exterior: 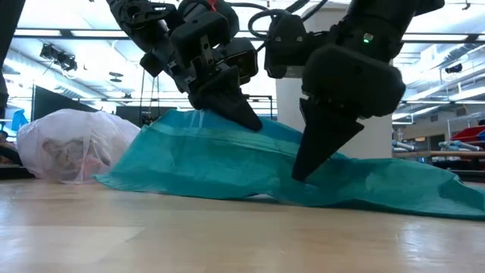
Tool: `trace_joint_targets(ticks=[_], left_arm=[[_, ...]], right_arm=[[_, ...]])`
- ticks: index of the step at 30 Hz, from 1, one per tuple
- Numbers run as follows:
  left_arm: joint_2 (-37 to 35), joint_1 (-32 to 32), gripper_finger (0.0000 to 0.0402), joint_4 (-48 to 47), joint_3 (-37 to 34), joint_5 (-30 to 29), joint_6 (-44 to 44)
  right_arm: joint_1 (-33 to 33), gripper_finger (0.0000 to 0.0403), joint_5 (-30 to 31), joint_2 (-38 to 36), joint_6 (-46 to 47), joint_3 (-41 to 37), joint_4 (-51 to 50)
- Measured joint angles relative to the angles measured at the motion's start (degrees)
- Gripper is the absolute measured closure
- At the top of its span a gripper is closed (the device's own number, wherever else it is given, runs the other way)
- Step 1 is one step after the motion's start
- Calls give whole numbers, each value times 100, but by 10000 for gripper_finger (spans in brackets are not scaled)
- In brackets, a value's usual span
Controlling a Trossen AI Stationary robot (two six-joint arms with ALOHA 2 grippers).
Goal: Place trash/remove bag and relplace
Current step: Put the blue trash bag into the white trash bin
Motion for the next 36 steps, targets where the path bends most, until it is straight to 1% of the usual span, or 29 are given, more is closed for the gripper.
trace_joint_targets(ticks=[2,4,7,8,10,13,19,24,31,36], left_arm=[[0,0,401,0,0,-9,63],[0,2,401,0,0,-138,80],[0,11,401,-6,0,-201,82],[0,11,401,-10,0,-201,82],[0,11,401,-28,0,-201,85],[0,-1,401,-83,0,-199,85],[0,-4,401,-128,0,-199,76],[0,-7,400,-149,0,-199,73],[0,-7,400,-443,-1,-254,92],[0,-7,400,-313,-4,-282,73]], right_arm=[[1,394,-101,0,7,21,180],[34,394,-273,0,-31,33,648],[41,395,-750,-13,-184,40,1278],[47,395,-825,-26,-204,40,1410],[52,392,-782,-72,-192,45,1553],[24,375,-632,-103,-253,47,1450],[-77,318,-592,-102,-483,46,1035],[-83,282,-520,-146,-806,45,1063],[-110,275,69,-339,-1226,47,928],[-182,275,-96,-348,-1117,45,623]])
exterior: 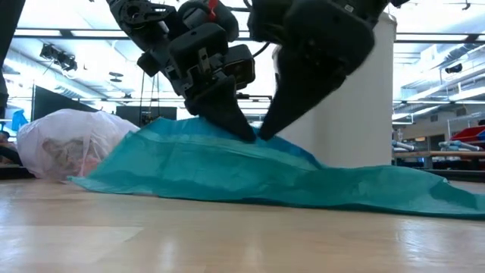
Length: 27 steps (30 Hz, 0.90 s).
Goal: Place trash/remove bag and relplace
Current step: Put the blue trash bag into the white trash bin
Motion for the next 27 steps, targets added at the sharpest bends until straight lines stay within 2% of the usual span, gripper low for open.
trace_joint_targets(ticks=[8,27], left_arm=[[0,-9,400,80,0,34,-73],[0,-15,400,144,0,203,-159]], right_arm=[[-10,275,9,20,115,-2,-513],[-113,275,7,74,574,-292,-340]])
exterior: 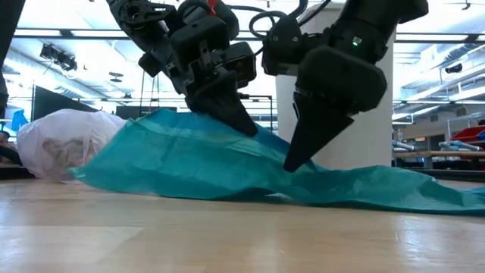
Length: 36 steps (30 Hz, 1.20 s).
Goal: Place trash/remove bag and relplace
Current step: Put the blue trash bag into the white trash bin
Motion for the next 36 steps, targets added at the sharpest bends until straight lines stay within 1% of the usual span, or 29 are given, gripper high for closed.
trace_joint_targets(ticks=[6,10,13,16,18,21,25,28,36], left_arm=[[0,0,400,267,2,17,-2],[0,0,400,308,2,17,-3],[0,0,400,313,2,17,-2],[0,0,400,307,2,17,-2],[0,0,400,309,2,17,-2],[0,0,400,295,2,9,11],[-2,66,400,49,4,-353,161],[-2,205,400,-130,4,-446,155],[-2,399,400,-208,4,-461,161]], right_arm=[[0,278,-5,0,245,-101,59],[9,296,-6,0,379,-205,40],[9,327,-3,0,397,-215,1],[8,379,50,0,412,-215,25],[-2,395,62,0,412,-202,33],[-2,399,123,0,586,-174,93],[112,402,144,0,1084,-173,381],[393,403,186,0,1362,-171,573],[1095,403,293,0,2239,-171,479]])
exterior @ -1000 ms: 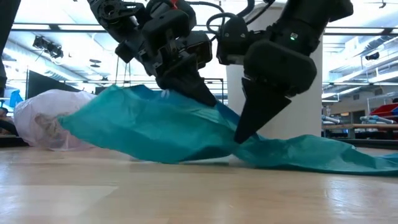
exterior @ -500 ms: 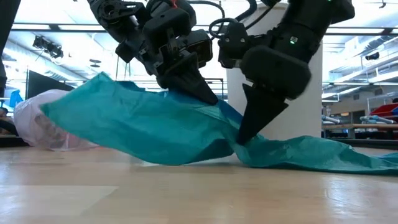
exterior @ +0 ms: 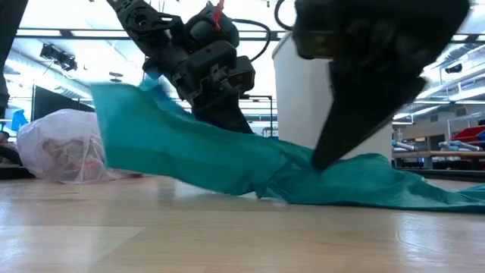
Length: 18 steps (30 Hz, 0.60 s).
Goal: Place trash/remove bag and relplace
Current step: Put the blue trash bag into the white trash bin
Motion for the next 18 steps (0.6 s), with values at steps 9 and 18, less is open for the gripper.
trace_joint_targets(ticks=[9,18], left_arm=[[0,217,399,-209,0,-103,140],[0,442,399,-560,0,-155,326]], right_arm=[[1024,403,13,0,1714,0,-536],[1801,403,-109,0,2870,0,-907]])
